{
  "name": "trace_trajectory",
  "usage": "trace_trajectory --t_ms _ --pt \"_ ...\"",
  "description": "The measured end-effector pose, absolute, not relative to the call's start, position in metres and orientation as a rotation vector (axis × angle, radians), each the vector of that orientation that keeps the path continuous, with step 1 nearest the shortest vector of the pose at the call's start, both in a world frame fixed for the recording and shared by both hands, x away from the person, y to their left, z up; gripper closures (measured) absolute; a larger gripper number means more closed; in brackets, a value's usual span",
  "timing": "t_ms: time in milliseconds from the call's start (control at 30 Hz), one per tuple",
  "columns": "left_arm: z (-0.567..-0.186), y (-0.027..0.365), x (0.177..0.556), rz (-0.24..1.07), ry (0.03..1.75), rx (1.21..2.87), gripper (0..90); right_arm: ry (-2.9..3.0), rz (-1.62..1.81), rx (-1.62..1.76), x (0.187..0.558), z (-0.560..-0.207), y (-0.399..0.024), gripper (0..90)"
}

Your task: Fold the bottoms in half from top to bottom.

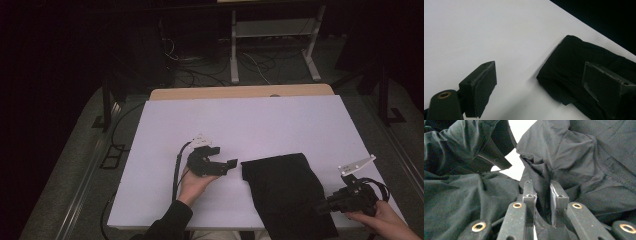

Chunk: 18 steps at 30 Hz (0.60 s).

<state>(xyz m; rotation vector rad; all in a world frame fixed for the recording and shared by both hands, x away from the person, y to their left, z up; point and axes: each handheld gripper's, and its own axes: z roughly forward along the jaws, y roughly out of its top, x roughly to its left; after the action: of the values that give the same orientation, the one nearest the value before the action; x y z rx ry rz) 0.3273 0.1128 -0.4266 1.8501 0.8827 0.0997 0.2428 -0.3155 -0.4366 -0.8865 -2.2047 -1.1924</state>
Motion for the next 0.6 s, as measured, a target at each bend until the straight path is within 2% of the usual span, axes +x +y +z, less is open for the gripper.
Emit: trace_trajectory --t_ms 100,300,400,567,600 --pt "-0.426 0.114 0.327 0.103 0.881 1.84 11.9 -2.196 -1.194 -0.893 0.242 -0.436 -0.319 74.6" --pt "-0.425 0.116 0.328 0.103 0.881 1.827 11.9 -2.222 -1.246 -0.956 0.24 -0.432 -0.317 47.4" --pt "-0.425 0.116 0.327 0.102 0.879 1.828 11.9 -2.223 -1.291 -0.96 0.241 -0.429 -0.315 39.4" --pt "-0.427 0.114 0.328 0.092 0.878 1.84 11.8 -2.263 -1.339 -1.001 0.245 -0.424 -0.308 35.6" --pt "-0.427 0.113 0.328 0.089 0.878 1.839 11.7 -2.261 -1.346 -1.019 0.246 -0.423 -0.307 32.6"
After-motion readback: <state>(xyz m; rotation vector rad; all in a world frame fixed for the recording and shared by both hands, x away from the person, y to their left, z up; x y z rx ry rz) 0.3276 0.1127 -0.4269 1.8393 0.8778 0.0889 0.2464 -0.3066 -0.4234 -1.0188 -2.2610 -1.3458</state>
